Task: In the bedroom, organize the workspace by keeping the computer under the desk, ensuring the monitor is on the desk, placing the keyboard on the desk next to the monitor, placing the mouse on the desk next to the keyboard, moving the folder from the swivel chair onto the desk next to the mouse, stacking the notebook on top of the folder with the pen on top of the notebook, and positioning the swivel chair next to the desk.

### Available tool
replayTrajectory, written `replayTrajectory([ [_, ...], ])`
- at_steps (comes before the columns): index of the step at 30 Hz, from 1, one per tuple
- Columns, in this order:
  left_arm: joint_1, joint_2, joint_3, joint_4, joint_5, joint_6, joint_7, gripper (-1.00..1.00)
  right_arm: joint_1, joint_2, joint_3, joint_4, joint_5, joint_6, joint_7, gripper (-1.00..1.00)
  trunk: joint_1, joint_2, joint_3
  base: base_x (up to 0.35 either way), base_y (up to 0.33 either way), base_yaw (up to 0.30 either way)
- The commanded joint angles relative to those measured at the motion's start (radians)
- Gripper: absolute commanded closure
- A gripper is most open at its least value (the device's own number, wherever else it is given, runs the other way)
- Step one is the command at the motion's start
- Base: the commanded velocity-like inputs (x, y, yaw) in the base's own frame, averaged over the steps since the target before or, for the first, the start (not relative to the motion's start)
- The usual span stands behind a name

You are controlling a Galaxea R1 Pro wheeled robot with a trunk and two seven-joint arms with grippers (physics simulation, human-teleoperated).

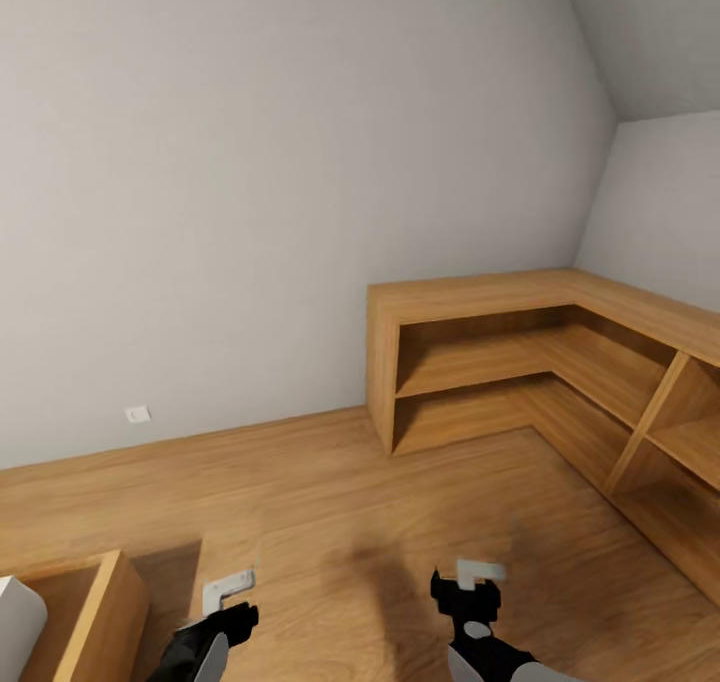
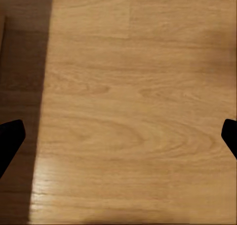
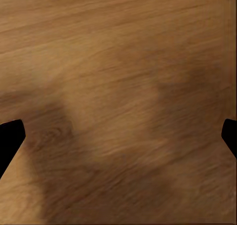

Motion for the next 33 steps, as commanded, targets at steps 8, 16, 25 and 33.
replayTrajectory([
  [8,-0.001,-0.002,-0.028,0.555,-0.103,-0.487,0.009,-1.00,0.154,-0.009,0.009,0.091,0.036,-0.369,-0.002,-1.00,0.000,0.000,-0.001,0.263,0.000,-0.001],
  [16,-0.001,-0.003,-0.045,0.731,-0.192,-0.875,0.010,-1.00,0.179,-0.012,0.007,0.094,0.036,-0.406,-0.001,-1.00,0.000,0.000,-0.001,0.319,0.000,0.000],
  [25,-0.001,-0.002,-0.045,0.747,-0.200,-0.931,0.011,-1.00,0.180,-0.016,0.007,0.095,0.035,-0.408,-0.001,-1.00,0.000,0.000,-0.001,0.321,0.000,-0.006],
  [33,-0.001,-0.002,-0.046,0.779,-0.202,-0.935,0.010,-1.00,0.180,-0.016,0.007,0.095,0.035,-0.409,0.000,-1.00,0.000,0.000,-0.004,0.164,0.000,-0.238],
])
